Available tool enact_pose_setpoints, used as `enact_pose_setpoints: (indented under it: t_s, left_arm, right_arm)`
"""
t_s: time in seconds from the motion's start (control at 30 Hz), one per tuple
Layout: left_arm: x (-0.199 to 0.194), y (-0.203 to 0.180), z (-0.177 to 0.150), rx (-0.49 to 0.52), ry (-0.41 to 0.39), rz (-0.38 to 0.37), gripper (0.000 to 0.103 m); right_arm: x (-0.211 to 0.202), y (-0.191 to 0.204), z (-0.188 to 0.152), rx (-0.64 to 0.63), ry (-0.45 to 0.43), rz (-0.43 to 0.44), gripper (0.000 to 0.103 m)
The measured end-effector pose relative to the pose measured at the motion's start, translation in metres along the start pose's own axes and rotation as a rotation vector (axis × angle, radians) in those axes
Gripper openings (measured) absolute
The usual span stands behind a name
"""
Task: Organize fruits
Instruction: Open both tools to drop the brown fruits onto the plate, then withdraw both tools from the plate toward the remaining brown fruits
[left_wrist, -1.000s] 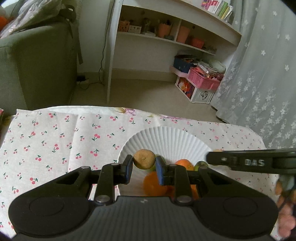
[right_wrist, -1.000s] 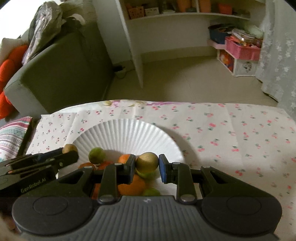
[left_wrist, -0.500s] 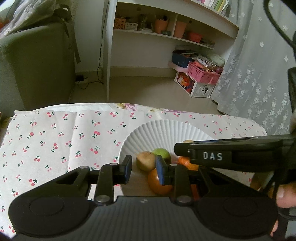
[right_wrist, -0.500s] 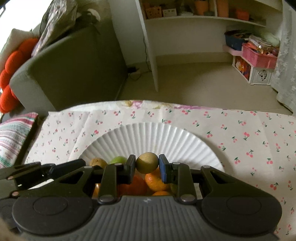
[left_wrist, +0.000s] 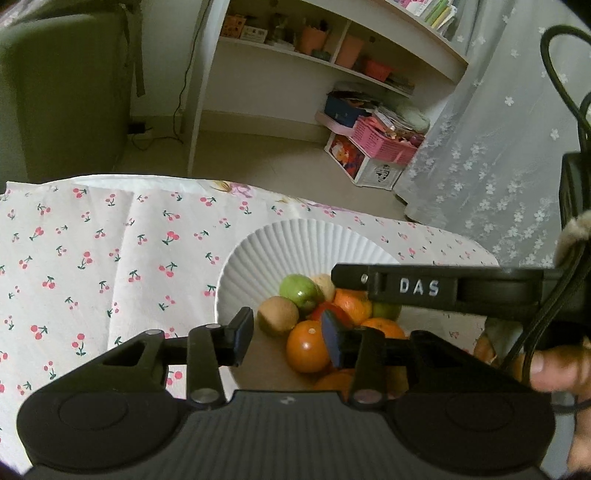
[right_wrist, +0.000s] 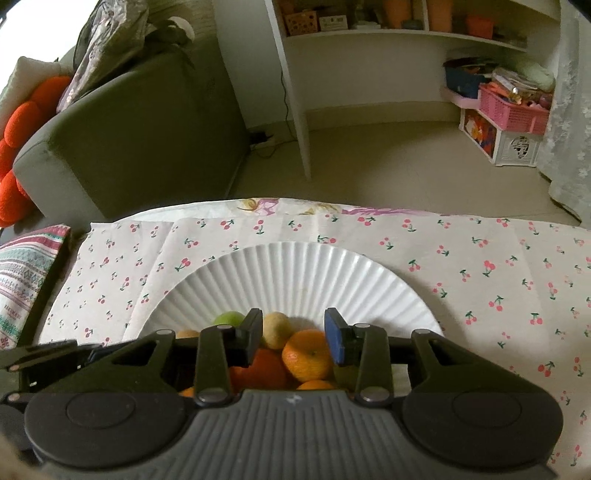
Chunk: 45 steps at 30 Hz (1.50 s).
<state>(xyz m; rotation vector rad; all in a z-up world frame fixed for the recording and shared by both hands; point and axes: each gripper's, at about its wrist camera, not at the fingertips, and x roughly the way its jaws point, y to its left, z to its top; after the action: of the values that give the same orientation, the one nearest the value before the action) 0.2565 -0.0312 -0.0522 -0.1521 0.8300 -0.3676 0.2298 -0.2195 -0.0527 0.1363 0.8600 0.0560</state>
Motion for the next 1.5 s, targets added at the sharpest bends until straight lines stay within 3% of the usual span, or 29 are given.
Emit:
enact_pose_setpoints:
  t_s: [0.2,0.53,0.73,0.83,0.93,1.0,1.23,1.33,1.5]
  left_arm:
    - [-0.007,0.001,-0.004,0.009,0.003,-0.024,0.028]
    - [-0.009,-0.004,-0.014,0.086,0.011,0.007,0.028]
    - [-0.011,-0.003,-0.015,0.07,0.015,0.006,0.028]
    - [-0.014,0.0,-0.014,0.044,0.021,0.003,0.033]
    - [-0.019,0.002,-0.015,0.043,0.011,0.006,0.039]
    - [-0.023,0.004,-0.016,0.038,0.006,0.023,0.05]
    - [-0.043,0.015,-0.025,0.04,-0.014,0.054,0.05]
    - [-0.06,0.014,-0.03,0.04,-0.044,0.093,0.05]
    - [-0.091,0.006,-0.038,0.074,-0.099,0.143,0.055]
  right_arm:
    - [-0.013,-0.009,0.005,-0.003,-0.042,-0.027,0.039]
    - [-0.006,-0.046,-0.009,0.058,0.003,-0.161,0.04]
    - [0.003,-0.049,-0.019,0.066,0.054,-0.121,0.037]
    - [0.003,-0.041,-0.02,0.031,0.049,-0.147,0.039]
    - [0.001,-0.035,-0.024,0.028,0.05,-0.16,0.04]
    - [-0.001,-0.029,-0.027,0.005,0.056,-0.166,0.043]
    - [-0.019,-0.011,-0.041,-0.022,0.085,-0.094,0.043]
    - [-0.026,-0.002,-0.051,-0.062,0.097,-0.101,0.044]
    - [-0.065,0.0,-0.051,-0.01,0.037,-0.142,0.043]
